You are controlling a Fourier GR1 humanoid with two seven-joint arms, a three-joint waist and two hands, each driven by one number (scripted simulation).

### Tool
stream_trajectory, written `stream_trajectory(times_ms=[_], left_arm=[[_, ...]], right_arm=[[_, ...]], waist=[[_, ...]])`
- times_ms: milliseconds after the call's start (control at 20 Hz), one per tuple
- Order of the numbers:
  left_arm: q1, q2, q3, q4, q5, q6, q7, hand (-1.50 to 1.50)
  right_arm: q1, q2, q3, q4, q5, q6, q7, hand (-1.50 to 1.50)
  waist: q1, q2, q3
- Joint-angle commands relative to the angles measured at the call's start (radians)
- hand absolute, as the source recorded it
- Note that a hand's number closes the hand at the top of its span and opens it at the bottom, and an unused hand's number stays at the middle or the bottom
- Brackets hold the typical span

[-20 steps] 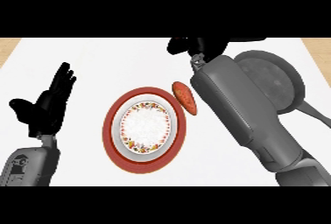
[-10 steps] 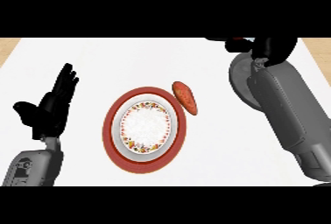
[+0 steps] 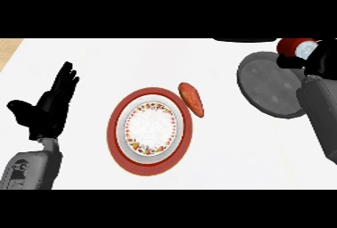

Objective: Pick the can from the plate and place it in the pan

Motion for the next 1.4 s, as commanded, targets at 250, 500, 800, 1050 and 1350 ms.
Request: stream_trajectory(times_ms=[250, 500, 800, 1050, 1350], left_arm=[[-0.008, 0.014, 0.008, -0.019, 0.004, -0.014, 0.017, 0.00], [-0.024, -0.012, -0.004, 0.044, -0.016, -0.002, -0.035, 0.00], [-0.032, 0.010, 0.018, 0.037, 0.016, -0.041, -0.033, 0.00], [0.012, -0.026, -0.001, 0.066, -0.007, -0.023, -0.083, 0.00], [0.026, 0.016, 0.046, 0.027, 0.004, -0.019, -0.031, 0.00]], right_arm=[[0.033, 0.002, -0.218, 0.183, -0.237, -0.175, -0.335, 1.50], [0.010, 0.005, -0.328, 0.286, -0.402, 0.088, -0.453, -1.50], [-0.004, -0.001, -0.384, 0.394, -0.434, 0.047, -0.648, -1.50], [0.049, 0.029, -0.480, 0.288, -0.545, -0.043, -0.865, -1.50], [0.150, 0.141, -0.514, 0.035, -0.683, 0.020, -0.884, -1.50]], waist=[[0.020, 0.005, 0.004], [0.022, 0.016, 0.005], [0.035, 0.014, 0.003], [0.008, 0.005, 0.001], [-0.042, -0.019, -0.003]])
